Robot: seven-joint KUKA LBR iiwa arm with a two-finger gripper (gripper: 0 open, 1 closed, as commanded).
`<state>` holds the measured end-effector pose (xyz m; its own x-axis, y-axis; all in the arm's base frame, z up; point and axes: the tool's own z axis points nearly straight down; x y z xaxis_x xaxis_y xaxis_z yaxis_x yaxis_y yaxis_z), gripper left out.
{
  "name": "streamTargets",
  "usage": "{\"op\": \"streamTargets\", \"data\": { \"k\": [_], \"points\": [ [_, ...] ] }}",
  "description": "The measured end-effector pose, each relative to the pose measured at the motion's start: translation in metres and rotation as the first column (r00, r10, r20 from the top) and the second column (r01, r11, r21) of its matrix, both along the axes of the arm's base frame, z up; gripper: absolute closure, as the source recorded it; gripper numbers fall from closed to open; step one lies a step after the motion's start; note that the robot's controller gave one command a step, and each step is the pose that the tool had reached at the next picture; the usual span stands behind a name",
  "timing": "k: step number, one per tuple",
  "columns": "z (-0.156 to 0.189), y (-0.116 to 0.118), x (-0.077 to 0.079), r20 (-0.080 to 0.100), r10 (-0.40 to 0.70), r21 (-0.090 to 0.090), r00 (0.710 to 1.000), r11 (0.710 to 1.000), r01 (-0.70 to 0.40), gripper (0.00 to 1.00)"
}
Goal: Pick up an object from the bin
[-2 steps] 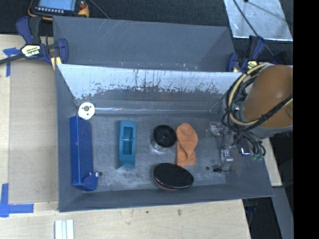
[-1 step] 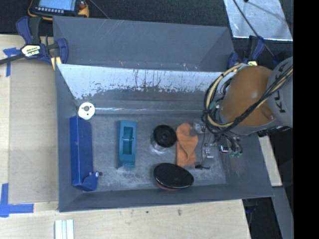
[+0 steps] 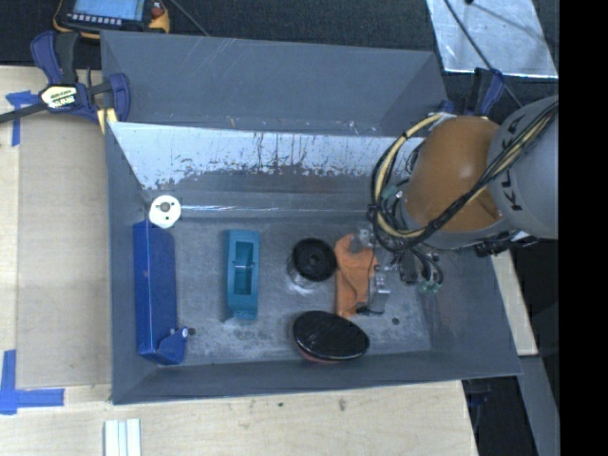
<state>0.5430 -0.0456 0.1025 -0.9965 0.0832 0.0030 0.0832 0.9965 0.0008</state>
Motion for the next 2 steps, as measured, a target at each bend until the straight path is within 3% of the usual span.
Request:
{"op": "streamTargets", "data": {
  "k": [1,2],
  "points": [
    [0.0228,0.0658,0.0244,0.006,-0.066,-0.001,0.998,0.998,0.066,1.00],
    [0.0228,0.0658,0.0244,0.006,-0.065,-0.001,0.998,0.998,0.065,1.00]
  ]
}}
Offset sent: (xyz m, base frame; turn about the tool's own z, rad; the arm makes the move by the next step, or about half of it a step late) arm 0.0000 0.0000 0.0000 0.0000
